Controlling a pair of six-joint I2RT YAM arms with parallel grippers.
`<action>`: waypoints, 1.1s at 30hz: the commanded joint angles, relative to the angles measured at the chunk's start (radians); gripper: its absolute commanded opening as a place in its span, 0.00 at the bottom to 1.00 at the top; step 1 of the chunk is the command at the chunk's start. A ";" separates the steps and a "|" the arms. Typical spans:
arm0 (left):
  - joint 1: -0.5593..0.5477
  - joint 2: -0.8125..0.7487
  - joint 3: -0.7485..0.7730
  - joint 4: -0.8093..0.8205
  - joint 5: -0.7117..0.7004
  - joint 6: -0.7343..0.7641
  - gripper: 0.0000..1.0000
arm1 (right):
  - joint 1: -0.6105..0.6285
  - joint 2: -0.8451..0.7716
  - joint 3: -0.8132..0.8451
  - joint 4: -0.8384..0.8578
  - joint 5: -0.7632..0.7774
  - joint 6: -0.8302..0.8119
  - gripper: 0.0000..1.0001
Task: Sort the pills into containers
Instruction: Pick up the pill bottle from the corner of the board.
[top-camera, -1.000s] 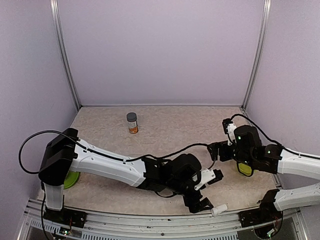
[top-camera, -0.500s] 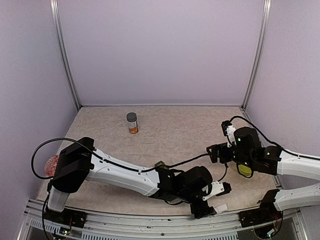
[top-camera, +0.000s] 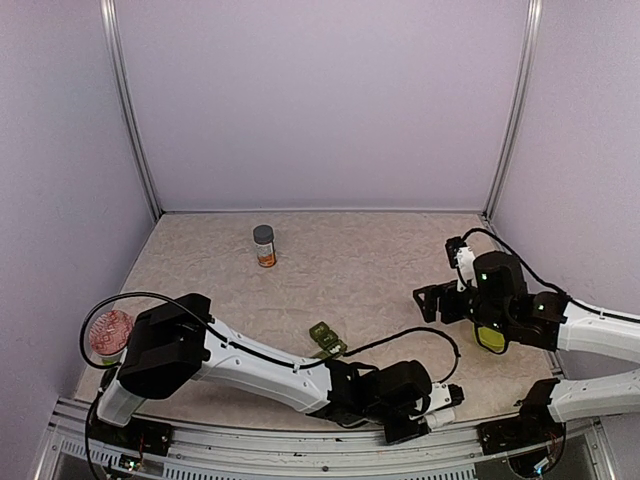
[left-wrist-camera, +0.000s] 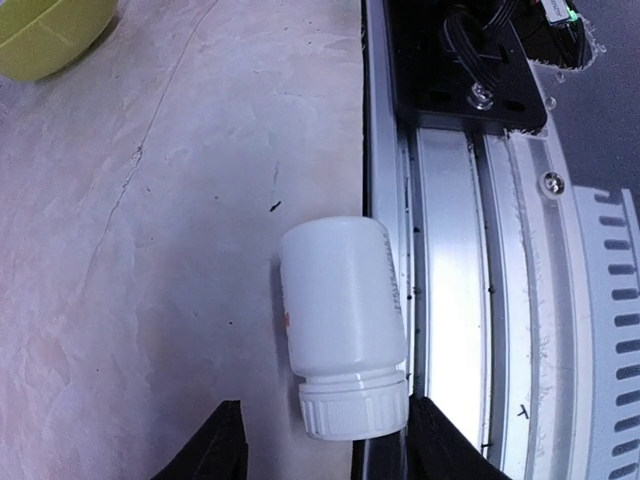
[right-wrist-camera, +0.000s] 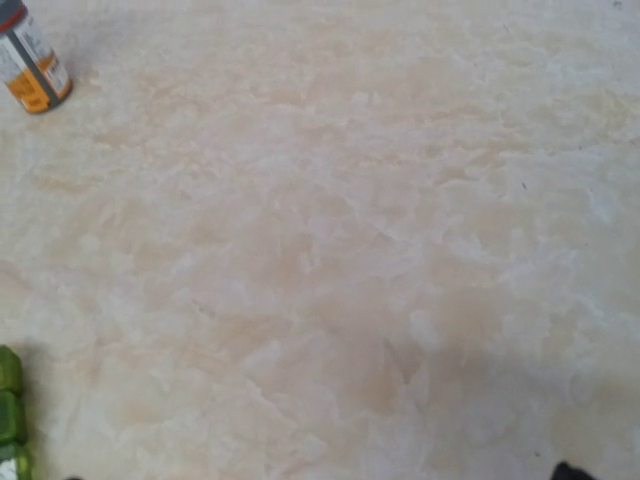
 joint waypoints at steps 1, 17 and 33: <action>0.004 0.014 -0.023 0.076 -0.025 -0.036 0.50 | -0.009 -0.023 -0.014 0.029 -0.010 -0.006 1.00; 0.015 0.017 -0.059 0.140 0.040 -0.011 0.33 | -0.010 -0.035 -0.028 0.037 -0.007 -0.016 1.00; 0.037 0.006 -0.132 0.267 0.099 0.003 0.39 | -0.010 -0.044 -0.045 0.047 -0.016 -0.021 1.00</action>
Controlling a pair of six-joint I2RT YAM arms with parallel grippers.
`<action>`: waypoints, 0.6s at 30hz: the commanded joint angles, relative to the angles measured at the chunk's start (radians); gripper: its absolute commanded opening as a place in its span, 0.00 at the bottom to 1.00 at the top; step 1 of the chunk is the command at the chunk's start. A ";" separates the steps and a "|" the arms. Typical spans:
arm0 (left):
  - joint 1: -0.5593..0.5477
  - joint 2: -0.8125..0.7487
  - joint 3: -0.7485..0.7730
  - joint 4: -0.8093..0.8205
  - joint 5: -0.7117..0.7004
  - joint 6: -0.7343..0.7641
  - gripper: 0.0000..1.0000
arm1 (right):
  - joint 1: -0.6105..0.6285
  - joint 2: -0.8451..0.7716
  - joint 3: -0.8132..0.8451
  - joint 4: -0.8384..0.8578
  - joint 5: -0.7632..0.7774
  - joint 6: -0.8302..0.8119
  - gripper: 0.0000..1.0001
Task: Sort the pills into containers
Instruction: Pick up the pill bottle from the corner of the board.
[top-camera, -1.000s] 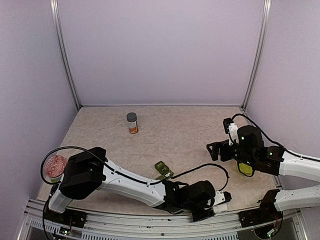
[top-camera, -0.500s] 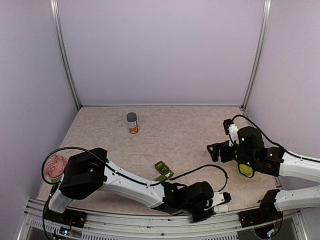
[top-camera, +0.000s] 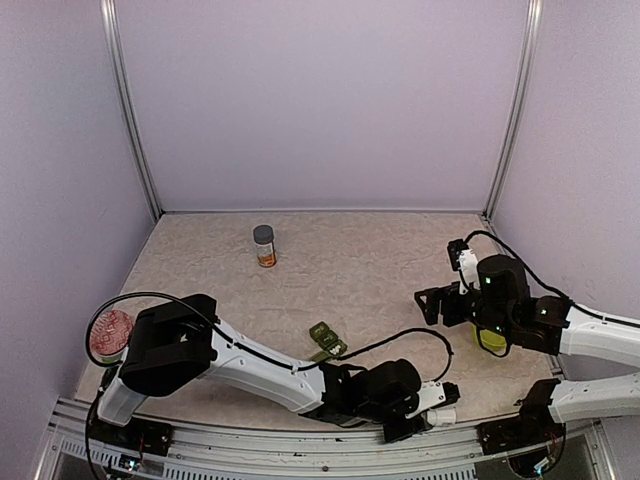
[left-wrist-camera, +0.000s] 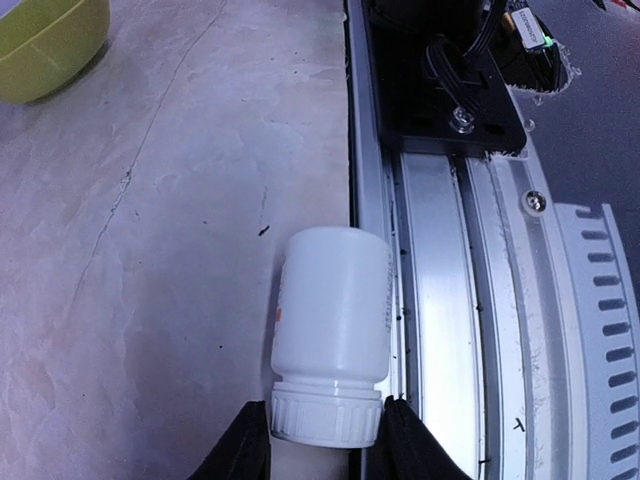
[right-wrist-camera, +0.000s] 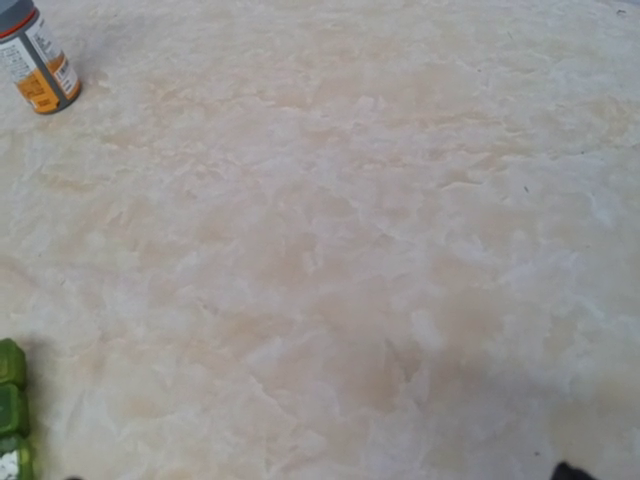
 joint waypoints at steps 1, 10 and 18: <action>0.015 -0.002 -0.051 0.091 0.033 0.008 0.40 | -0.010 -0.008 -0.014 0.033 -0.010 -0.005 1.00; 0.037 -0.005 -0.140 0.242 0.072 0.010 0.40 | -0.010 -0.008 -0.019 0.042 -0.016 -0.007 1.00; 0.051 -0.009 -0.189 0.356 0.136 0.047 0.47 | -0.011 -0.004 -0.030 0.056 -0.023 -0.003 1.00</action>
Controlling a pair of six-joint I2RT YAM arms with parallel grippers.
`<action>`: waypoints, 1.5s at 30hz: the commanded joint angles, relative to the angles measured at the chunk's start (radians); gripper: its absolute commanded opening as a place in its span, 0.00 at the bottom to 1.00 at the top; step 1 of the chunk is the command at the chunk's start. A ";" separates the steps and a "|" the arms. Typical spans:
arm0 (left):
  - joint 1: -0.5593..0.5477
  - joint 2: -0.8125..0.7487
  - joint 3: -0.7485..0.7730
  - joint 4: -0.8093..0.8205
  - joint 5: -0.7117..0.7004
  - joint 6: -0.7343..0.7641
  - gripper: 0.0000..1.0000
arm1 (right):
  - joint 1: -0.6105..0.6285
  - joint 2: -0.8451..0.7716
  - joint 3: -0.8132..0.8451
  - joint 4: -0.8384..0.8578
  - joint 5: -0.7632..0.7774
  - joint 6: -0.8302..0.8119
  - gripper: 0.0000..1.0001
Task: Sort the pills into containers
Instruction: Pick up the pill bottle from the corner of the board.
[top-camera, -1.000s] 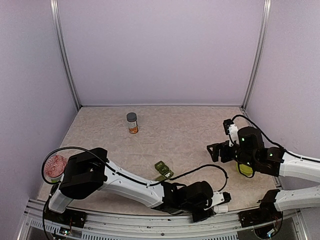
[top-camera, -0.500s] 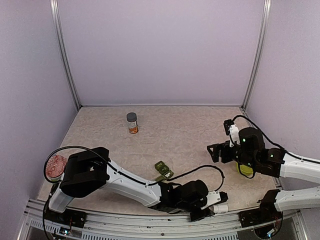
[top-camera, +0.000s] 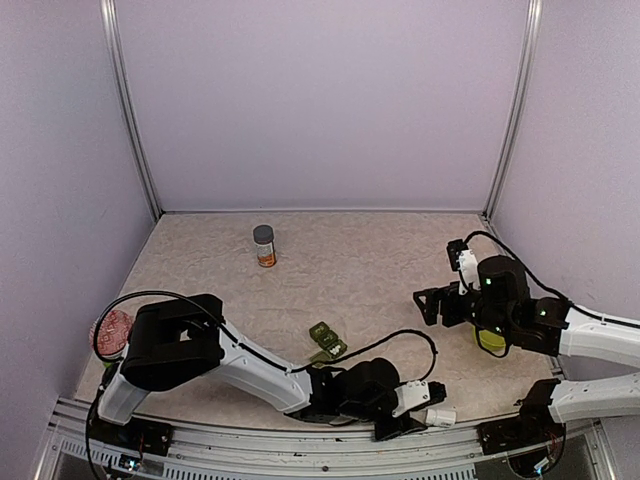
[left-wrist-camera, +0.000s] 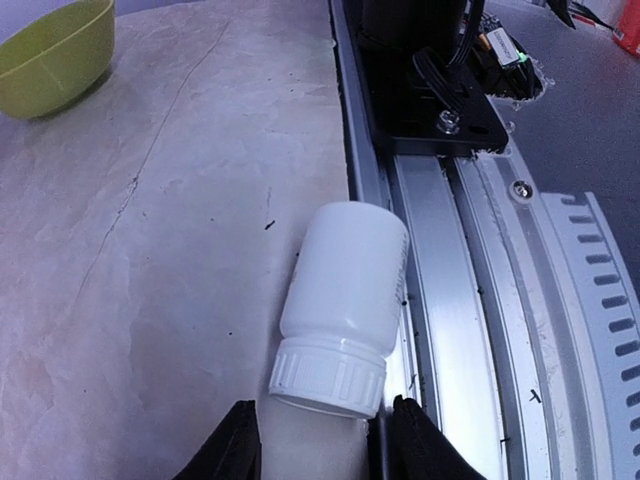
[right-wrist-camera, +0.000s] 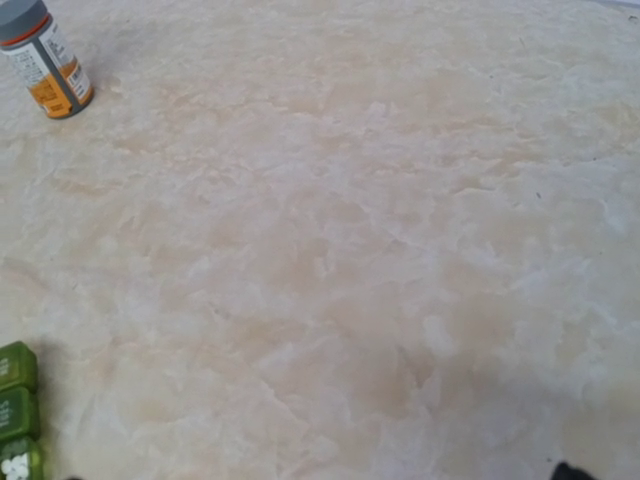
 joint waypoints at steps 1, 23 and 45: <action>0.018 -0.008 -0.028 0.072 0.068 0.033 0.48 | -0.011 -0.003 -0.021 0.031 -0.011 -0.001 1.00; 0.037 0.043 0.025 0.107 0.193 0.103 0.53 | -0.010 0.003 -0.009 0.026 -0.022 -0.001 1.00; 0.040 0.050 0.042 0.114 0.197 0.098 0.20 | -0.010 -0.022 -0.040 0.030 -0.029 0.007 1.00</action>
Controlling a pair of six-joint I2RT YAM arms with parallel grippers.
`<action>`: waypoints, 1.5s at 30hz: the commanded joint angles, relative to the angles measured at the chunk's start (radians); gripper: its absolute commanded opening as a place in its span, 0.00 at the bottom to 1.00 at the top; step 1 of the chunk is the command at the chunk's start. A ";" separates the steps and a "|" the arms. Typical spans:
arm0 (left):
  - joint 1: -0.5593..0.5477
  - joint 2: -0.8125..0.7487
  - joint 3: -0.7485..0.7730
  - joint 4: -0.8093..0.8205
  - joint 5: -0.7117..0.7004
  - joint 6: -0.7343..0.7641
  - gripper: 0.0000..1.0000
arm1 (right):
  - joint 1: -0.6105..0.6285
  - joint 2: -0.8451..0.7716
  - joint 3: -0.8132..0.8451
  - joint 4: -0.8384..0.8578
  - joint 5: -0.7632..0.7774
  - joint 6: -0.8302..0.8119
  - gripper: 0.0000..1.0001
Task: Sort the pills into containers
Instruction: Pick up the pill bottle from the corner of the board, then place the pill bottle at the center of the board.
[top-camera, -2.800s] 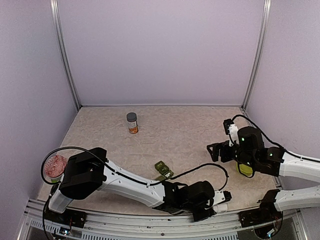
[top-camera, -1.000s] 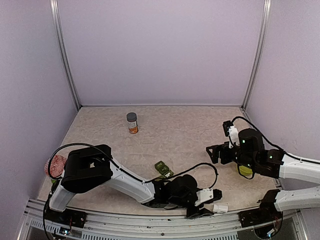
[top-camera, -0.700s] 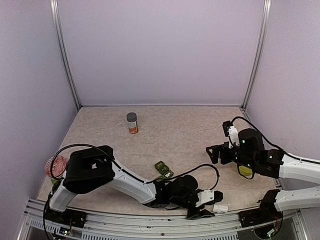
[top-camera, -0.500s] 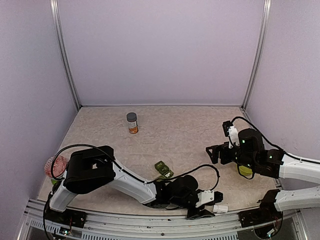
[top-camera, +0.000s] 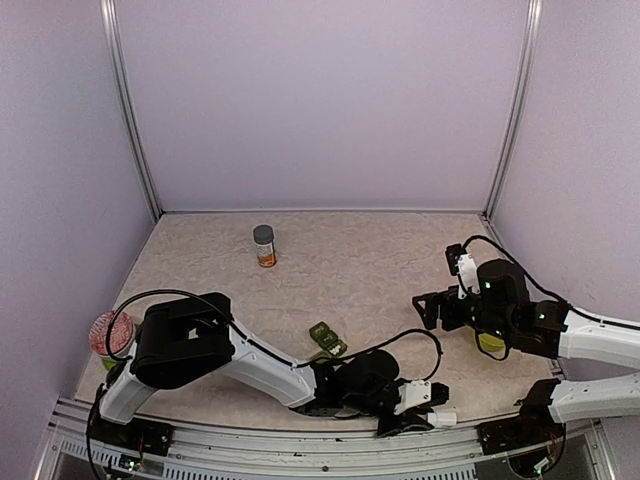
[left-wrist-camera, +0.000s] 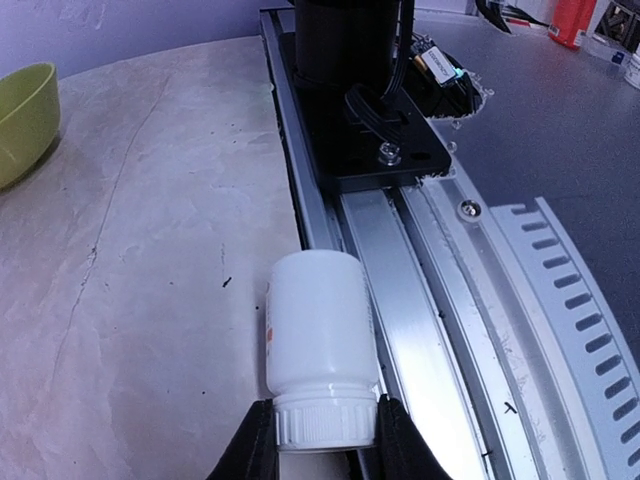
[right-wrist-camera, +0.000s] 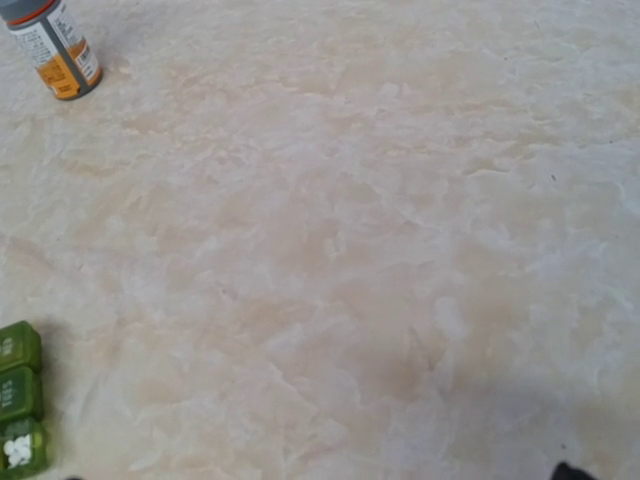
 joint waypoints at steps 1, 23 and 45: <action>0.004 -0.004 0.007 0.024 0.008 0.001 0.18 | -0.010 -0.019 -0.014 0.015 -0.005 0.005 1.00; 0.105 -0.369 0.032 -0.785 -0.379 -0.093 0.13 | -0.011 0.006 -0.025 0.059 0.020 -0.038 1.00; 0.226 -0.506 0.066 -0.897 -0.369 -0.086 0.13 | -0.009 0.229 0.035 0.254 -0.214 0.063 0.96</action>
